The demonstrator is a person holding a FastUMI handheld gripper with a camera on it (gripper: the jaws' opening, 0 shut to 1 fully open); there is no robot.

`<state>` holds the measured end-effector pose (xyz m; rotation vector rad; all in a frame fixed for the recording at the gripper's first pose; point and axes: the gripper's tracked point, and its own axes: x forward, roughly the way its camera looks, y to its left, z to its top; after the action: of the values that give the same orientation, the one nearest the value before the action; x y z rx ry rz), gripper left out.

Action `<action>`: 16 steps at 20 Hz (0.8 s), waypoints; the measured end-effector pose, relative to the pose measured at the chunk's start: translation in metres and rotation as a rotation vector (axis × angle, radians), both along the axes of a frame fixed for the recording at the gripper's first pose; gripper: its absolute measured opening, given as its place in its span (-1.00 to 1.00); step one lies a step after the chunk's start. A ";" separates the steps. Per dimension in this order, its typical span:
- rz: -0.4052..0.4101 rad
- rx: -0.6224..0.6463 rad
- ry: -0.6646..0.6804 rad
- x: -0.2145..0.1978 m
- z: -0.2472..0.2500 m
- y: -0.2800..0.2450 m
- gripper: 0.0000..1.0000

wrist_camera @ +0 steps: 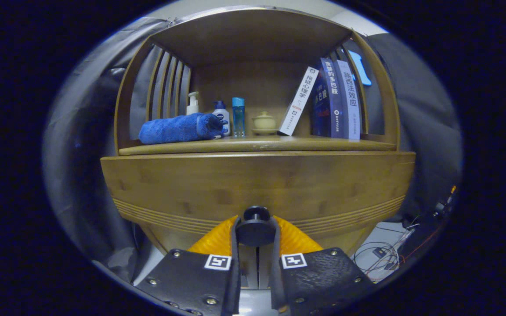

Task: Pull open the drawer, take out the items inside it, and place them on the countertop above the cabinet.

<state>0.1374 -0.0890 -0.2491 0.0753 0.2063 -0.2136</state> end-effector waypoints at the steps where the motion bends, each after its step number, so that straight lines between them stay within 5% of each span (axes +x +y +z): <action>1: -0.002 0.007 -0.001 -0.008 0.000 0.002 -0.45; 16: 0.015 -0.042 0.039 -0.124 -0.007 0.014 -0.46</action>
<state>0.0129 -0.0749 -0.2564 0.0281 0.2414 -0.2049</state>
